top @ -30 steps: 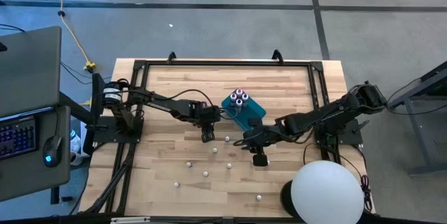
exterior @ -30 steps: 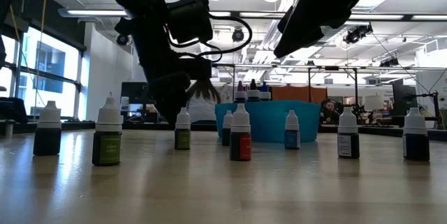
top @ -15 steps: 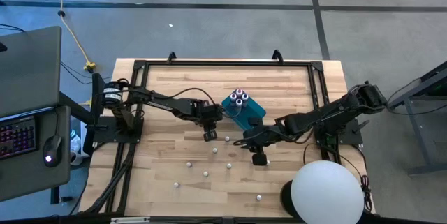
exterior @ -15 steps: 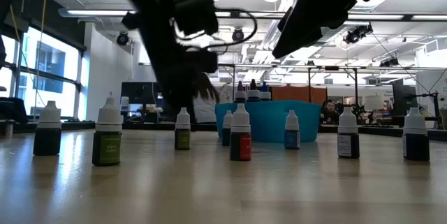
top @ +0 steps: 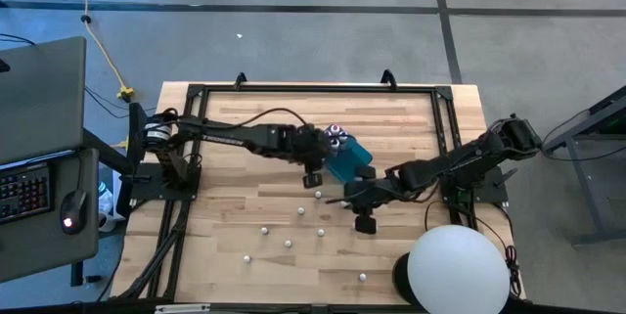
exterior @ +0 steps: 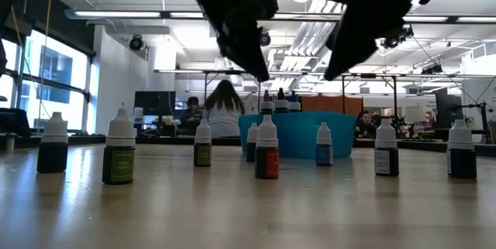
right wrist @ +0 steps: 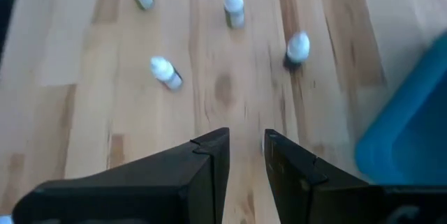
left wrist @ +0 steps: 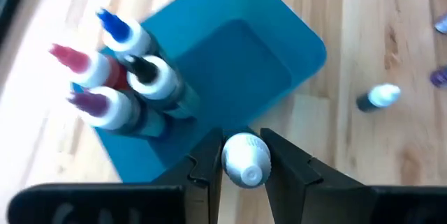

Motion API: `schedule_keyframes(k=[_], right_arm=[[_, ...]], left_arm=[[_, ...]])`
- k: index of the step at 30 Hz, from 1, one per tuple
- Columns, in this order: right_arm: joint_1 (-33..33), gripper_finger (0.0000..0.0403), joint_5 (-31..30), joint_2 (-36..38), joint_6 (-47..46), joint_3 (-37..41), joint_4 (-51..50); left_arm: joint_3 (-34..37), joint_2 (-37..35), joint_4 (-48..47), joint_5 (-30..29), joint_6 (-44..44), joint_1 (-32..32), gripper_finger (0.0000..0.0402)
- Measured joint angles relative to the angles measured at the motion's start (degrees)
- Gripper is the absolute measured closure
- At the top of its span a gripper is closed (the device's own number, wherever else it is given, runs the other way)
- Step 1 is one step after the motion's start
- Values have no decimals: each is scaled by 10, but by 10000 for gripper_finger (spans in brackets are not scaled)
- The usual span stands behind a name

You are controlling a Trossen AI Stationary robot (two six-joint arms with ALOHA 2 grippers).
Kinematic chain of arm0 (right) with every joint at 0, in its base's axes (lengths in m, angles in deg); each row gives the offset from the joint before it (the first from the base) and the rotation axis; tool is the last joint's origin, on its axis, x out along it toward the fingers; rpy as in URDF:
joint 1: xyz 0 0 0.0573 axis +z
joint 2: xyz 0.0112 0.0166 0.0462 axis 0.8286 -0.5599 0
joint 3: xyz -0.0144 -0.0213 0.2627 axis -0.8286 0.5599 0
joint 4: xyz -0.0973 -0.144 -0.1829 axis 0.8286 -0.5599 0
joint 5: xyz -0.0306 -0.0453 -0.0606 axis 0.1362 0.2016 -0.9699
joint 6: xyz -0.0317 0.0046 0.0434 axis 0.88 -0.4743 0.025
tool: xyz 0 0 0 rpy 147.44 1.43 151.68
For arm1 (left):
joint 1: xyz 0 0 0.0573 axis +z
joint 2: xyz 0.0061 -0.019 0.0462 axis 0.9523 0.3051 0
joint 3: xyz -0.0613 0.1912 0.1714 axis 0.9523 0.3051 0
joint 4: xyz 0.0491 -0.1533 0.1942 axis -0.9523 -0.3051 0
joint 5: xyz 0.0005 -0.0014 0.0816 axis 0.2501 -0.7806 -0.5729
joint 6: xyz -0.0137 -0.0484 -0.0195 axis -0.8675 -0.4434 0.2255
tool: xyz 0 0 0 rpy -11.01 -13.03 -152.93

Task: Pick & Place food coloring
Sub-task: Put the small black food coloring bottle into the blue container

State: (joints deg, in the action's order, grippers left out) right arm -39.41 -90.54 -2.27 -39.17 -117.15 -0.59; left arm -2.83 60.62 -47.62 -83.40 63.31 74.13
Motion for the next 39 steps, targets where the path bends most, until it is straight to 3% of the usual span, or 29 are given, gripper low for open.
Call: schedule_keyframes(k=[6, 22, 39], right_arm=[[17, 320, -30, 0, -49, 0, -24], [50, 320, -46, 0, -49, 0, -24], [50, 320, -46, 0, -49, 0, -24]], left_arm=[[-1, 1, 7, -3, -1, 9, 323], [0, 82, 35, 47, -26, 94, 323], [0, 82, 33, 44, -31, 97, 323]])
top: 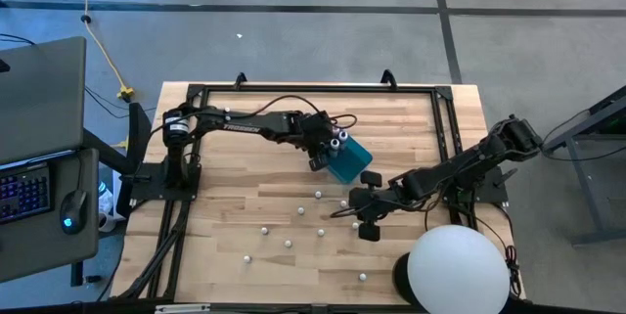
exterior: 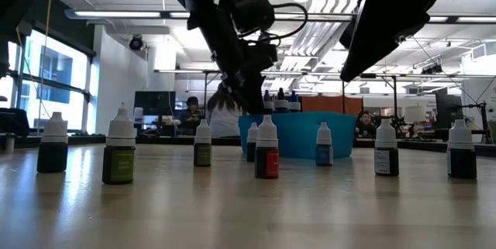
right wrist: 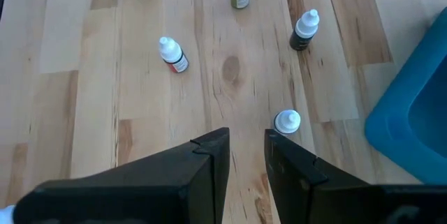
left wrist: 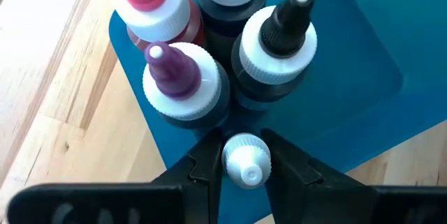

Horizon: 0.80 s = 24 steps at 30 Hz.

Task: Pick & Place food coloring
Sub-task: Put the small black food coloring bottle into the blue container, then put the small red food coloring bottle into the blue container

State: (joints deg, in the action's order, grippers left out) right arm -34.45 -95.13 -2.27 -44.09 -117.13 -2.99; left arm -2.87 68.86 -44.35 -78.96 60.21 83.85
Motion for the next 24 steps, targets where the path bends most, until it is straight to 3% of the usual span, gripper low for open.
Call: schedule_keyframes(k=[8, 17, 24], right_arm=[[0, 320, 0, 0, 0, 0, 0], [0, 320, 0, 0, 0, 0, 0], [-1, 320, 0, 0, 0, 0, 0]], left_arm=[[0, 0, 0, -2, 0, 0, 317], [0, 35, 20, -6, -1, 0, 250], [1, -3, -10, 29, 0, 0, 247]])
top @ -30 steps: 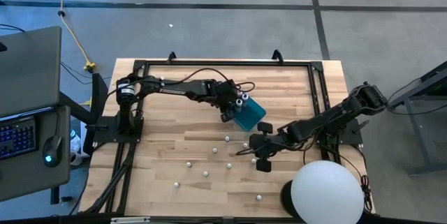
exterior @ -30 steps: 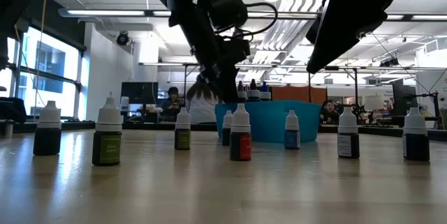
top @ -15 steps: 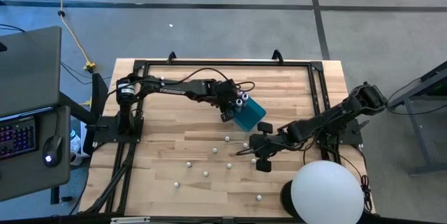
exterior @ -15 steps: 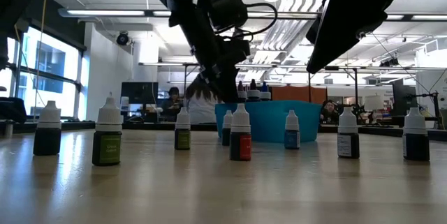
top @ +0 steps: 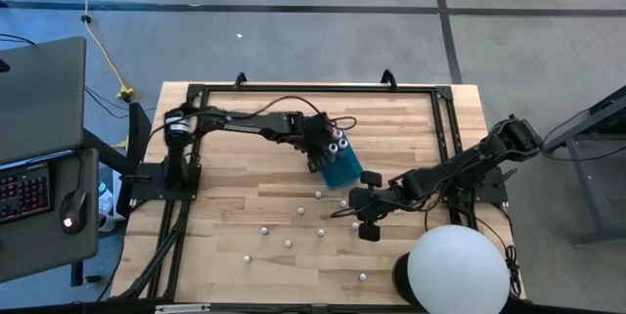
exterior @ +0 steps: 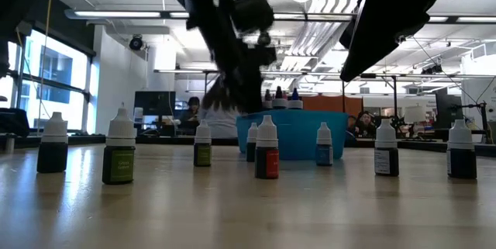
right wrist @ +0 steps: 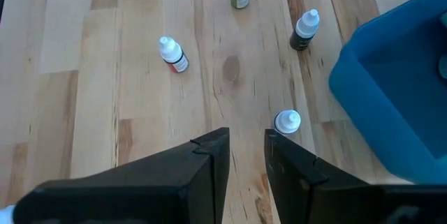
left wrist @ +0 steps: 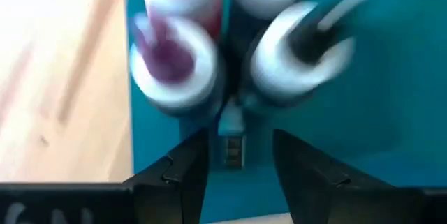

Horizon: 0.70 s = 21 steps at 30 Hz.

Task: Pick & Place food coloring
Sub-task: Put the small red food coloring bottle into the blue container

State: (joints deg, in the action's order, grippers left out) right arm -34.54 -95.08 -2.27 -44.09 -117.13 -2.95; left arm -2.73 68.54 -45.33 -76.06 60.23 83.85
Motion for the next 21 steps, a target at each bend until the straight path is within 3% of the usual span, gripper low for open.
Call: schedule_keyframes(k=[7, 14, 21], right_arm=[[0, 320, 0, 0, 6, 0, 5], [-2, 320, -27, -4, 60, 0, 56], [-25, 284, 51, -77, 153, 0, 203]], left_arm=[[-13, -49, -74, 2, 19, 0, 247], [-113, -93, -278, 2, 15, -5, 247], [-197, -129, -388, -33, 15, -34, 247]])
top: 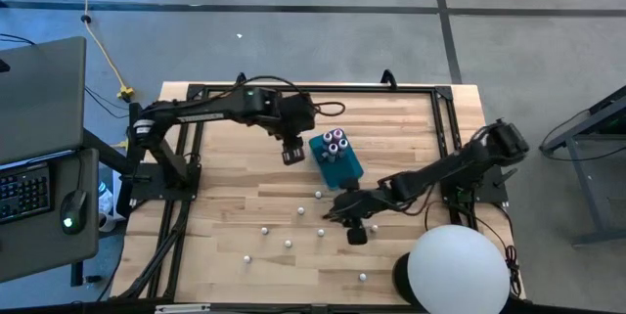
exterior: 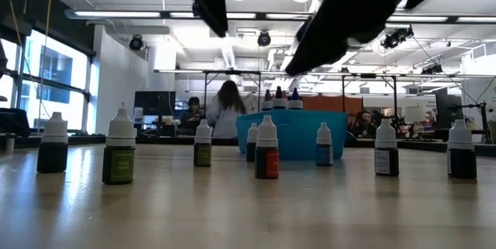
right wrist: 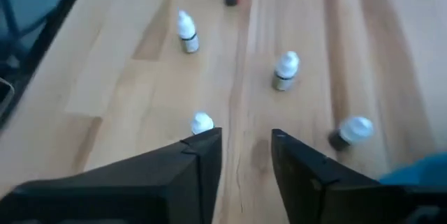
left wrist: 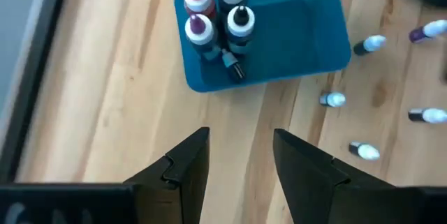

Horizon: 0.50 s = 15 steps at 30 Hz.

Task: Pick & Place food coloring
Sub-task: Put the small red food coloring bottle into the blue container

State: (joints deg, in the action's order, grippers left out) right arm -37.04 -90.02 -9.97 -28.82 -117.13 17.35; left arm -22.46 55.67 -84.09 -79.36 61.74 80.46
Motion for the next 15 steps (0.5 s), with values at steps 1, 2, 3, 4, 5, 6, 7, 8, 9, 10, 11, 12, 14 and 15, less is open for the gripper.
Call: schedule_keyframes(k=[1, 2, 3, 4, 5, 6, 7, 8, 9, 10, 11, 12, 14, 15], right_arm=[[-4, 274, 4, -12, 9, 0, 8], [-7, 263, 2, -22, 14, 0, 13], [-10, 252, -1, -30, 17, 0, 17], [-14, 240, 0, -38, 18, 0, 25], [-18, 230, 8, -44, 18, 0, 32], [-21, 221, 20, -52, 18, 0, 39], [-23, 214, 31, -61, 18, 0, 57], [-24, 208, 44, -70, 17, 0, 76], [-24, 204, 57, -80, 17, 0, 94], [-24, 201, 72, -89, 15, 0, 112], [-24, 200, 90, -99, 15, 0, 130], [-24, 199, 105, -107, 14, 0, 147], [-24, 199, 114, -125, 8, 0, 165], [-24, 199, 113, -131, 3, 0, 169]], left_arm=[[-4, -6, -1, -9, 0, -6, 247], [-4, -12, -3, -17, 0, -12, 247], [-3, -19, -21, -25, 0, -17, 247], [-1, -27, -44, -34, -1, -23, 247], [-1, -34, -56, -47, -5, -30, 247], [-3, -40, -59, -62, -12, -39, 247], [-3, -48, -67, -76, -18, -45, 247], [-2, -54, -83, -89, -22, -52, 247], [-1, -60, -97, -101, -24, -60, 247], [-1, -63, -101, -112, -24, -67, 247], [-3, -64, -103, -121, -21, -71, 247], [-2, -68, -114, -126, -22, -75, 247], [5, -87, -149, -132, -30, -84, 247], [5, -96, -147, -134, -30, -85, 247]])
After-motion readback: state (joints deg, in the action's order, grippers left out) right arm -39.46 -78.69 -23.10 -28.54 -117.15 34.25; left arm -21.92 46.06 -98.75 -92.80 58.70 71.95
